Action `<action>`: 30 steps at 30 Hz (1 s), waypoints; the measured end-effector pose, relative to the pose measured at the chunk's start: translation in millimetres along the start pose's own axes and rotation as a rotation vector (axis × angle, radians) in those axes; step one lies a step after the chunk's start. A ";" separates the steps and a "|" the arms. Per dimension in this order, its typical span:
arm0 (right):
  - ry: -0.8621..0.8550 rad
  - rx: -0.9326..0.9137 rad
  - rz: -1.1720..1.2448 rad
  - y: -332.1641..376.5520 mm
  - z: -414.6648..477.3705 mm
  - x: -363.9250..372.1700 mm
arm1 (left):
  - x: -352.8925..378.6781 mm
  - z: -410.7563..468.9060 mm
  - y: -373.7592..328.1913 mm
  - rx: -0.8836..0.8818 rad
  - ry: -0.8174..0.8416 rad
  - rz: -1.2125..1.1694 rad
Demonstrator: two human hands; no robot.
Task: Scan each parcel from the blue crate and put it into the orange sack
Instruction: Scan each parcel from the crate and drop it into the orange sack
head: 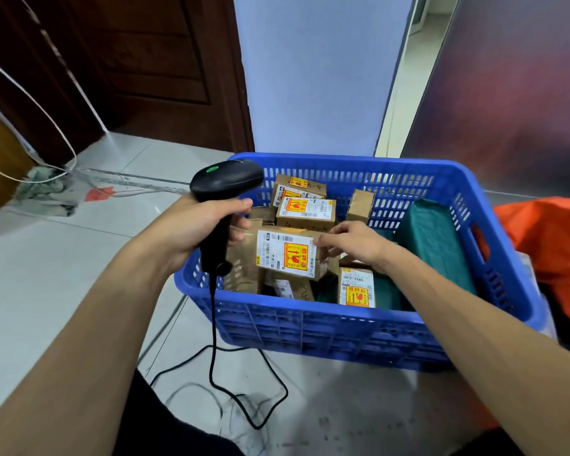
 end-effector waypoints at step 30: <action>-0.035 -0.346 0.618 43.2 -182.2 -98.9 | 87.6 -47.5 -66.9 0.203 -0.363 -0.399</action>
Point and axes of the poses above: each hand's wrist, its own z-axis towards the middle knuckle, its own x-axis out of the palm, y = z × x, the point moved 5 cm from there along z, towards the middle knuckle, and after that the axes turned 14 degrees about x, right-handed, at the moved point
